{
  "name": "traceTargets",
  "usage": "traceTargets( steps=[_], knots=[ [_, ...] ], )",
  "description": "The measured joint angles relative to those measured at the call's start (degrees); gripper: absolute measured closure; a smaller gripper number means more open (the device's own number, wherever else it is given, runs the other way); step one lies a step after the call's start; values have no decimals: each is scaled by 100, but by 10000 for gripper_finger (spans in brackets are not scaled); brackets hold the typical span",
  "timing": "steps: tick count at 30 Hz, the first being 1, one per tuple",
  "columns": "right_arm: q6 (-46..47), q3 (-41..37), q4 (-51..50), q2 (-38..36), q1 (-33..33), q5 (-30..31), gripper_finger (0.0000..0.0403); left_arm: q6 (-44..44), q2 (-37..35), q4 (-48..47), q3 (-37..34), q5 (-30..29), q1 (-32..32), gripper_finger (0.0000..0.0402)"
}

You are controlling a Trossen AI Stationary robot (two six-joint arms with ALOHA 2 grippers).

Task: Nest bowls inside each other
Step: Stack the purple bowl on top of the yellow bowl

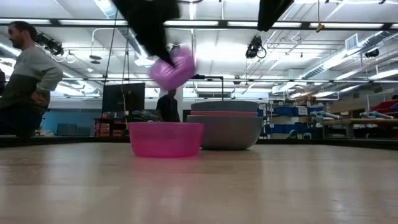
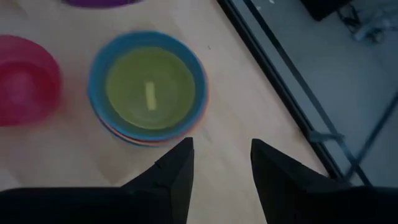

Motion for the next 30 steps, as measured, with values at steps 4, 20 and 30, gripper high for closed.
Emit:
traceTargets(
  steps=[4,20,30],
  knots=[
    [446,-4,-448,0,121,53,257,150,457,33,570,120,33,398],
    [868,-33,-424,-44,727,-93,257,412,2023,75,1365,173,174,389],
    [1022,-50,-422,-44,773,-93,257,186,2001,184,1561,601,175,309]
  ],
)
